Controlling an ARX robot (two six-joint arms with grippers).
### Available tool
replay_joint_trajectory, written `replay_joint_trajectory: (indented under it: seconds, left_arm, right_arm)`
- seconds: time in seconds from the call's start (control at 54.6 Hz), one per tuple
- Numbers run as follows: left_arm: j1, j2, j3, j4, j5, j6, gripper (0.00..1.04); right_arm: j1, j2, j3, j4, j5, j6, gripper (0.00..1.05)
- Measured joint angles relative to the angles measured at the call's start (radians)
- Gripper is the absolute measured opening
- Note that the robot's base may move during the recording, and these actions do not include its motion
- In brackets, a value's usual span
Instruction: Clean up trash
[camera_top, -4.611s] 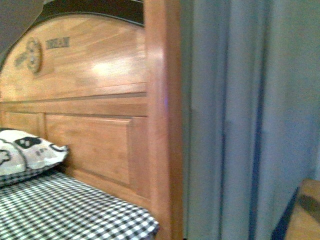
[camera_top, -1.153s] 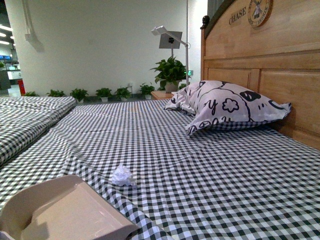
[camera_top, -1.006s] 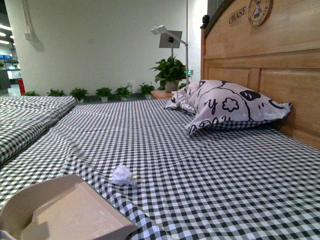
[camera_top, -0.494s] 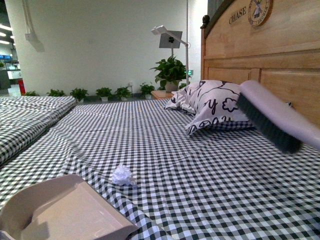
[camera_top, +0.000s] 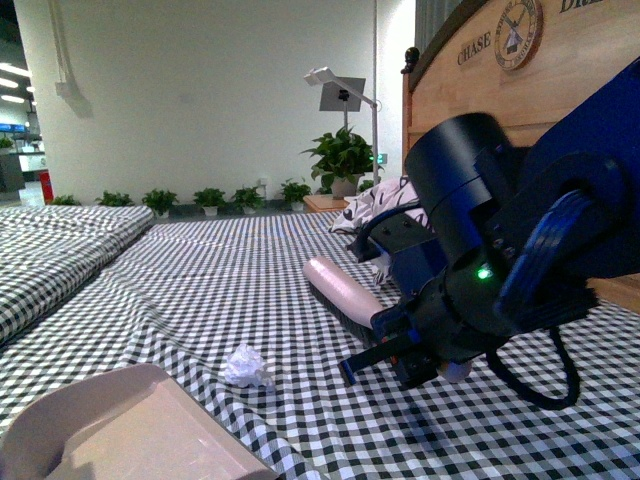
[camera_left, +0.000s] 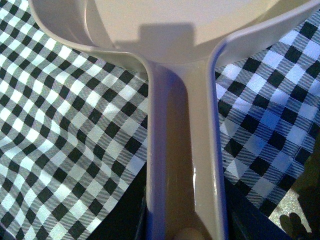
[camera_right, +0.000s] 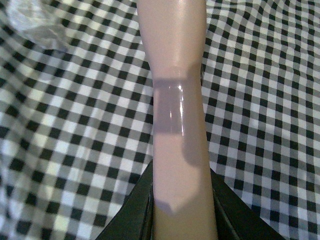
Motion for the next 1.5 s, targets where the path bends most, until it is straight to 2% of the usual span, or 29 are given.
replay_joint_trajectory:
  seconds: [0.238, 0.403, 0.476, 0.549, 0.695, 0.805, 1.171, 1.336, 1.372, 1.5]
  left_arm:
    - [0.0, 0.0, 0.0, 0.0, 0.0, 0.002, 0.26]
    - [0.0, 0.0, 0.0, 0.0, 0.0, 0.003, 0.26]
    - [0.0, 0.0, 0.0, 0.0, 0.0, 0.003, 0.26]
    - [0.0, 0.0, 0.0, 0.0, 0.0, 0.004, 0.26]
    - [0.0, 0.0, 0.0, 0.0, 0.0, 0.005, 0.26]
    - [0.0, 0.0, 0.0, 0.0, 0.0, 0.005, 0.26]
    - [0.0, 0.0, 0.0, 0.0, 0.0, 0.006, 0.26]
    - [0.0, 0.0, 0.0, 0.0, 0.0, 0.008, 0.26]
    - [0.0, -0.001, -0.008, 0.028, 0.008, -0.004, 0.26]
    - [-0.003, -0.019, -0.085, 0.301, 0.0, -0.126, 0.26]
  right_arm:
    - [-0.003, 0.156, 0.135, -0.056, 0.084, -0.027, 0.2]
    - [0.013, 0.229, 0.19, -0.091, 0.056, -0.047, 0.2]
    - [0.028, 0.23, 0.185, -0.124, -0.02, -0.033, 0.2]
    - [0.044, 0.192, 0.147, -0.164, -0.198, -0.028, 0.2]
    - [0.044, 0.076, 0.059, -0.227, -0.454, -0.056, 0.2]
    - [0.019, -0.008, 0.01, -0.238, -0.534, -0.09, 0.2]
    - [-0.148, -0.165, -0.1, -0.208, -0.531, -0.116, 0.2]
    - [-0.213, -0.222, -0.18, -0.045, -0.479, -0.066, 0.2]
    - [-0.232, -0.242, -0.197, -0.017, -0.48, -0.048, 0.2]
    - [-0.318, -0.347, -0.278, 0.053, -0.497, 0.018, 0.2]
